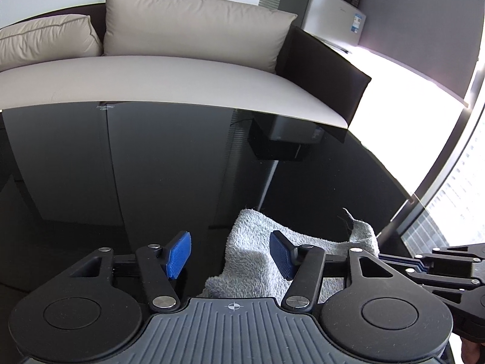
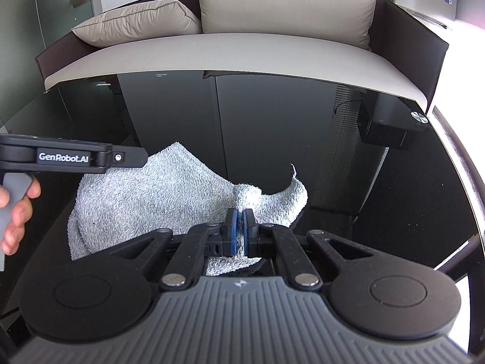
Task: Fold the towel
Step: 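Lift the towel with both grippers, pulling the corners apart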
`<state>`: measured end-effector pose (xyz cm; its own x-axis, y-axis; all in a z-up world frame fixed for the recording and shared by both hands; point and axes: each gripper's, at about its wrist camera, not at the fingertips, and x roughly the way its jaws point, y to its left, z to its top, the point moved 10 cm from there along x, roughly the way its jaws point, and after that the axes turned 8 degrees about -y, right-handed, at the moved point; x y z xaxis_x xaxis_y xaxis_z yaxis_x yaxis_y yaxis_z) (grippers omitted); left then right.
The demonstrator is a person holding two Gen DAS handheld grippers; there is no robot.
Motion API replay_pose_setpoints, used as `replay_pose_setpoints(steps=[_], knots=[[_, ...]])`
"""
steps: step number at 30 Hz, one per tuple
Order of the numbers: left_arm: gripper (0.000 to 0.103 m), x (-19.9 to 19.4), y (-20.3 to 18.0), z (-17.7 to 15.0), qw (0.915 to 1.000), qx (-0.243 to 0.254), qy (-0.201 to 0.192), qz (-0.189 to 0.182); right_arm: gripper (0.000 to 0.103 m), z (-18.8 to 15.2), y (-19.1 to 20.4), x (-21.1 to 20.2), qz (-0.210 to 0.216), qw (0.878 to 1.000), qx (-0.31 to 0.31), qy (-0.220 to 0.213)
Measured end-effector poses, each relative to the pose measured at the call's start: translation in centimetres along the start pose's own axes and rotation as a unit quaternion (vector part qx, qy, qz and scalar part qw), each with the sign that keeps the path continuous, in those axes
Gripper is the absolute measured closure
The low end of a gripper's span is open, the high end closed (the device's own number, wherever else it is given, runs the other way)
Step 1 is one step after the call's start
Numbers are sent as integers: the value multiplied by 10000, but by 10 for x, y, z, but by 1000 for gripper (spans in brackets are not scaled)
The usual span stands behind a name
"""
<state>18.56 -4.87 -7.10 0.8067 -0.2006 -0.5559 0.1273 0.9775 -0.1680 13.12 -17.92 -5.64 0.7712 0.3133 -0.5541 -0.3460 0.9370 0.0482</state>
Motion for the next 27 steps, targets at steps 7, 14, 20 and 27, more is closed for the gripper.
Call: replay_pose_setpoints(steps=[7, 14, 20, 27], knots=[[74, 19, -4, -3, 9998, 29, 135, -166, 98, 9, -20, -4, -46, 9993, 281, -248], [95, 23, -16, -12, 9992, 294, 172, -213, 86, 18, -58, -5, -351, 9957, 700, -485], [98, 23, -13, -18, 9993, 313, 160, -146, 86, 18, -73, 11, -387, 9941, 947, -369], [98, 19, -5, -20, 9994, 319, 148, -29, 86, 6, -67, 31, -365, 9962, 789, -101]])
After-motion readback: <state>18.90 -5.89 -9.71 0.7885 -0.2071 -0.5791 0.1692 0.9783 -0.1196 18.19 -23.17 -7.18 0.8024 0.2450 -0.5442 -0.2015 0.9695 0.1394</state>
